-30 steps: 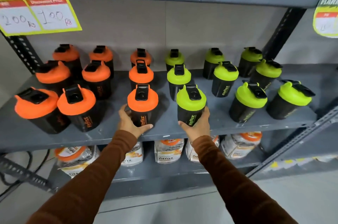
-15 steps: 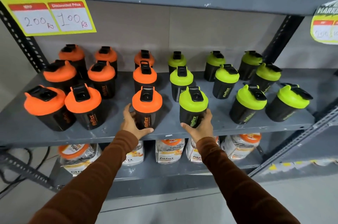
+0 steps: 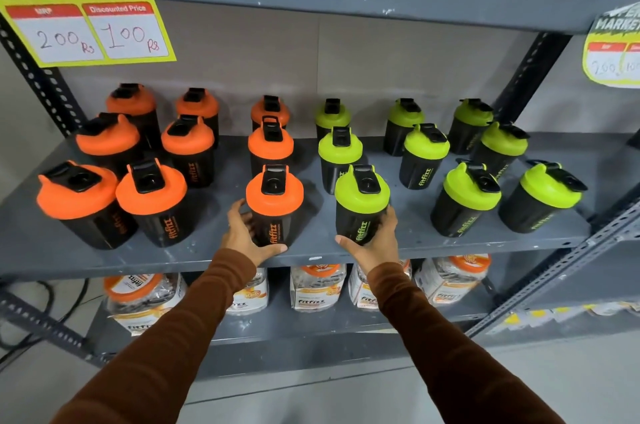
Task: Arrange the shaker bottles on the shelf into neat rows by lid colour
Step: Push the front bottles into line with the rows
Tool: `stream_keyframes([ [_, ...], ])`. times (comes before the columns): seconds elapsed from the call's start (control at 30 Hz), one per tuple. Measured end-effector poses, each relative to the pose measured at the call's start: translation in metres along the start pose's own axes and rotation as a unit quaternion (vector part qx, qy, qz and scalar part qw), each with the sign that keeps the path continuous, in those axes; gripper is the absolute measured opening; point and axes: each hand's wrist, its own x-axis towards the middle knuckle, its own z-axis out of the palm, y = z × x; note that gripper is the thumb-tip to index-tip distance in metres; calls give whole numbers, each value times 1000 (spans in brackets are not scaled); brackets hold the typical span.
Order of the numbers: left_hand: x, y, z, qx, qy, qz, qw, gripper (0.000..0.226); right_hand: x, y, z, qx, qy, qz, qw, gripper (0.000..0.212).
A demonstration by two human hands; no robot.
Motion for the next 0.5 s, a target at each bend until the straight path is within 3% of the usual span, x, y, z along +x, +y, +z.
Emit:
stream_keyframes([
  [0.07,-1,1,0,-1,-3,10,1000,116,-6,-1,2,21,15,-10,1000,110],
  [0.17,0,4,0,0,-22,53,998,120,-24,-5,9,-95,99,-49,989,110],
  [0.3,-10,2,-4,-64,19,102,993,83,-60,-28,33,-130,159,-259,944,77],
  [0.4,-30,-14,-22,-73,72,136,985,48,-76,-49,66,-104,60,-369,922,53],
  [0.5,-44,-32,-52,-28,155,151,976,27,-86,-70,106,-37,-76,-358,930,46],
])
